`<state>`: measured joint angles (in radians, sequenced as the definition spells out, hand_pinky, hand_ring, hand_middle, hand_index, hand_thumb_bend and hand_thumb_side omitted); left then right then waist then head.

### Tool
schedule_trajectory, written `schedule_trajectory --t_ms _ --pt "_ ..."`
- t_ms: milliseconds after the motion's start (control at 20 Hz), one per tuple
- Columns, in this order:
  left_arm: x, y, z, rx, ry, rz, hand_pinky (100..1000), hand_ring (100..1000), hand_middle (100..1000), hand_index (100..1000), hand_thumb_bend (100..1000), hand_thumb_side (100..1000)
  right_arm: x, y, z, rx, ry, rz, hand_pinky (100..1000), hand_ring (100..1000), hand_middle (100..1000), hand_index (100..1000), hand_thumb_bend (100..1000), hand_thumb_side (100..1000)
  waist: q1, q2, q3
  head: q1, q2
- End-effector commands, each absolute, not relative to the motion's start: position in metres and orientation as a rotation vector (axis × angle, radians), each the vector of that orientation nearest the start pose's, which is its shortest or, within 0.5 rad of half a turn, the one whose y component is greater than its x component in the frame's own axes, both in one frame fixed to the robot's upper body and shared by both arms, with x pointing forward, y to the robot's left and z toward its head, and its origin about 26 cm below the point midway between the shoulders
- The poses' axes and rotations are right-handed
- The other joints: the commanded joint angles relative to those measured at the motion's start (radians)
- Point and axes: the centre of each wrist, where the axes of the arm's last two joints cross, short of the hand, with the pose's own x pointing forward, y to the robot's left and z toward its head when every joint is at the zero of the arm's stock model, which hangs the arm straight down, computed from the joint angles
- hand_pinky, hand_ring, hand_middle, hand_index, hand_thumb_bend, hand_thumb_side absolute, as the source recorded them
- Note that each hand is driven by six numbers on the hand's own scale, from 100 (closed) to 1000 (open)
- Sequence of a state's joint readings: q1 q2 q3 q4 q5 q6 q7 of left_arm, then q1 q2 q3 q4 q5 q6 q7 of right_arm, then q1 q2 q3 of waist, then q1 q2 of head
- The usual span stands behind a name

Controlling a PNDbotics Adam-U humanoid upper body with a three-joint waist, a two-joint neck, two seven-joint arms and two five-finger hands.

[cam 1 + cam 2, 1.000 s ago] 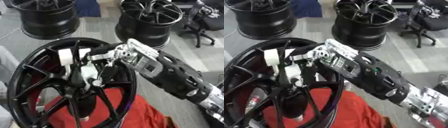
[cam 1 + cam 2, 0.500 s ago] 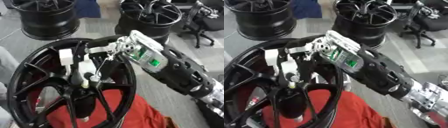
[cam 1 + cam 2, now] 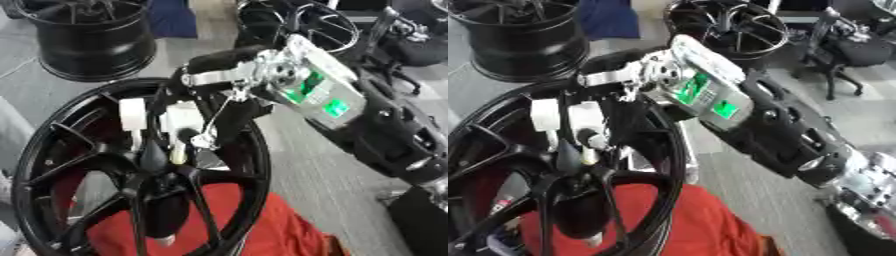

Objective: Pull the pin out of the wheel hub.

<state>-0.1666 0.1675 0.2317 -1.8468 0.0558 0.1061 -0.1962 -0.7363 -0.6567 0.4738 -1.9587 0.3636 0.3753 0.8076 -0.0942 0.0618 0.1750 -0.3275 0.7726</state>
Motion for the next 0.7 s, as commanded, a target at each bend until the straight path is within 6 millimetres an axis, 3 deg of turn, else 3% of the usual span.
schedule_trajectory --t_ms 50,400,550,700 --pt "0.297 0.322 0.131 0.128 -1.916 -0.167 554 514 573 772 100 768 0.301 -0.194 0.298 -0.364 -1.468 1.742 414 448 519 725 100 205 0.002 -0.015 -0.009 0.012 -0.003" --pt "0.293 0.329 0.131 0.176 -1.902 -0.156 553 514 572 772 100 769 0.298 -0.263 0.307 -0.507 -1.509 1.569 401 432 505 708 100 201 -0.013 -0.022 -0.048 0.043 -0.003" --pt "0.293 0.331 0.13 0.187 -1.901 -0.149 553 514 572 772 100 769 0.293 -0.297 0.295 -0.582 -1.504 1.454 402 432 502 706 100 200 -0.013 -0.021 -0.057 0.051 -0.003" --pt "0.292 0.332 0.131 0.197 -1.902 -0.14 553 514 572 772 100 766 0.285 -0.326 0.271 -0.652 -1.46 1.34 404 433 500 703 100 199 -0.01 -0.02 -0.068 0.06 -0.003"
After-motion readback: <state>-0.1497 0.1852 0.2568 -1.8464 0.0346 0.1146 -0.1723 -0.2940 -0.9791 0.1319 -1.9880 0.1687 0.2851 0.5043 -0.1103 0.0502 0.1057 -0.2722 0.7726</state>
